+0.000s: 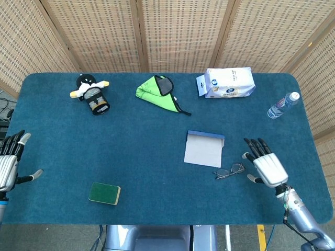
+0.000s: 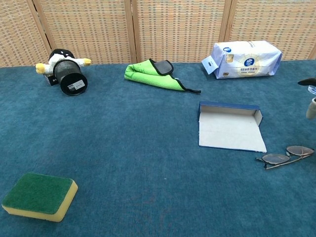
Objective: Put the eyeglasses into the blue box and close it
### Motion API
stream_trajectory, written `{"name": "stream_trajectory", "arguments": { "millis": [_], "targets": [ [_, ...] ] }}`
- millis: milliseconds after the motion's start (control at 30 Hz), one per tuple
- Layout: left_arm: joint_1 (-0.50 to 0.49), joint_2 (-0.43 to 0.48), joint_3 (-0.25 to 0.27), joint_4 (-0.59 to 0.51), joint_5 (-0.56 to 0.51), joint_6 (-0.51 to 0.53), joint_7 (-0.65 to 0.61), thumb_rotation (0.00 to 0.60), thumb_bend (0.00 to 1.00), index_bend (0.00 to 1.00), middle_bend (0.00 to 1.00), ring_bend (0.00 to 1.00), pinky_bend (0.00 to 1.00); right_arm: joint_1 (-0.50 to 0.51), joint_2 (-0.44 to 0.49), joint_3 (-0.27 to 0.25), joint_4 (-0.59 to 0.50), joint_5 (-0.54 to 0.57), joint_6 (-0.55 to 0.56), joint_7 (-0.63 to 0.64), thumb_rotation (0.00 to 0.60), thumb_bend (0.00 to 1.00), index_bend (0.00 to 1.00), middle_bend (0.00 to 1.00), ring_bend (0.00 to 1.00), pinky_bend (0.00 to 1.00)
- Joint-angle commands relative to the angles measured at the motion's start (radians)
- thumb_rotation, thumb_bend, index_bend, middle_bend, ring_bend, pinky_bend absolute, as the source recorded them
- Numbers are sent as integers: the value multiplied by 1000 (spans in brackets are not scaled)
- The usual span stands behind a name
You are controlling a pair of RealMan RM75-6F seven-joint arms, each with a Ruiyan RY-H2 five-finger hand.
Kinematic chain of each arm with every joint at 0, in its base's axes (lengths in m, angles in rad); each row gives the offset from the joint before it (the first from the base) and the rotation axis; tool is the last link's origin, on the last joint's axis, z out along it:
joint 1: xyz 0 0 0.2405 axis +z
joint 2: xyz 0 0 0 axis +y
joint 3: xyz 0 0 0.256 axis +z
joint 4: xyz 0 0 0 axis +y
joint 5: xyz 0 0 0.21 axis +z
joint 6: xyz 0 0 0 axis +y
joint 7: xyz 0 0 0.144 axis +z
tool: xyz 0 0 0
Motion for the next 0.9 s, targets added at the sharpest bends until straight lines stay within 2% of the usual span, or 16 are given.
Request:
{"name": "stream_trajectory", "arguments": {
  "millis": [33,267,500,900],
  "targets": [
    [-5,-2,-3,2,-9,-9,4,600,0,0,0,0,0,25,-48,-23,73,-45,2,30,600,246,408,0,0,0],
    [-10,-6,-6,5,-24,-25,12,600,0,0,0,0,0,34,-106,-43,165,-83,36,95,600,260,414,3,0,0],
    [-16,-11,-6,7,-30,-35,21,600,0,0,0,0,0,46,-149,-74,231,-117,29,80,600,311,414,3,0,0],
    [-15,-8,-7,4,-33,-33,16,600,0,0,0,0,0,67,-208,-89,325,-130,27,69,600,311,414,6,0,0]
  ]
}}
